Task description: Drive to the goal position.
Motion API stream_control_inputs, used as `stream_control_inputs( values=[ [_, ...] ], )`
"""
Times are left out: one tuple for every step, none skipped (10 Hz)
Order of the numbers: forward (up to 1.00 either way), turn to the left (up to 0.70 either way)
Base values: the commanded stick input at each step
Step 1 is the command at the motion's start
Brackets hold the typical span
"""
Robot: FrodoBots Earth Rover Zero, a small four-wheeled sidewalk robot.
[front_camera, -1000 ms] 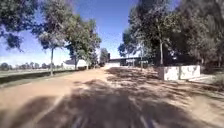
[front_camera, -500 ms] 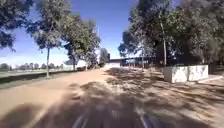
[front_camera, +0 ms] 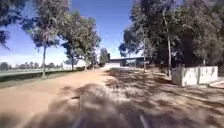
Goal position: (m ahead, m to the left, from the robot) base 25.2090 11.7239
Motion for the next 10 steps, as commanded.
stream_control_inputs(
  values=[
    [1.0,0.0],
    [1.0,0.0],
    [1.0,0.0],
    [1.0,0.0],
    [1.0,0.0],
    [1.0,0.0],
    [1.0,0.0],
    [1.0,0.0],
    [1.0,0.0],
    [1.0,0.0]
  ],
)
